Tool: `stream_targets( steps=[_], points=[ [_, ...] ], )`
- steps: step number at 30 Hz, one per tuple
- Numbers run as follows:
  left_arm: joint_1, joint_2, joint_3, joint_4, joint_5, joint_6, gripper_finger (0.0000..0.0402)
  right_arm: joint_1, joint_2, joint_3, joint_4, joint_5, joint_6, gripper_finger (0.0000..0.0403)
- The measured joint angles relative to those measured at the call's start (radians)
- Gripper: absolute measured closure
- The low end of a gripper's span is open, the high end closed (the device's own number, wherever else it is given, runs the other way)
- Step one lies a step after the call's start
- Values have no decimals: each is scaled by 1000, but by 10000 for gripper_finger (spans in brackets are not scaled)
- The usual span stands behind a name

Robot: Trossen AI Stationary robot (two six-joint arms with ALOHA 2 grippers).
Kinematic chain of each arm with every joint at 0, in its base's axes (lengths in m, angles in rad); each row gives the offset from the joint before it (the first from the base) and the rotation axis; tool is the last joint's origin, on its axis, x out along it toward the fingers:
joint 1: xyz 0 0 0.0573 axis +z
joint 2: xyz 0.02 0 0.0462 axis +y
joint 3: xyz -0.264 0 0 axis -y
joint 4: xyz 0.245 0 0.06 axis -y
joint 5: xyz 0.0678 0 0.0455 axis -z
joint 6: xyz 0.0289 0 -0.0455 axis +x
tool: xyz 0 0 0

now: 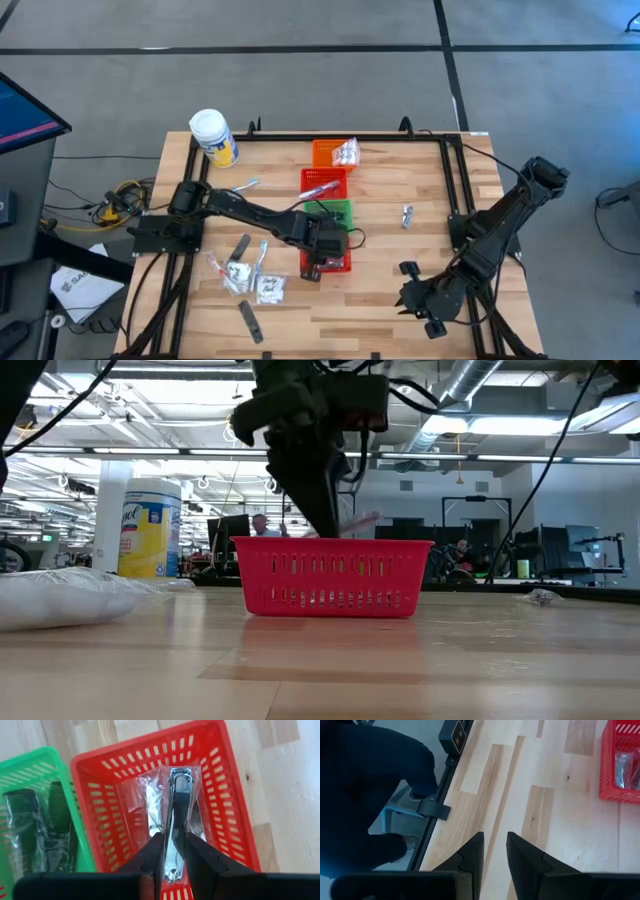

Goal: Pick & Place Travel size toiletries
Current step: Put the silver nail clipper into the bottom red basket

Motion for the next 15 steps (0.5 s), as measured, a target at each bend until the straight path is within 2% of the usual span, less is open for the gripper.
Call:
stream_targets(
  steps=[10, 15],
  points=[
    [0, 6, 1, -7, -1, -56, 343, 0, 0, 0, -3, 0, -2, 326],
    [0, 6, -15, -6, -46, -63, 343, 0, 0, 0, -2, 0, -4, 326]
  ],
)
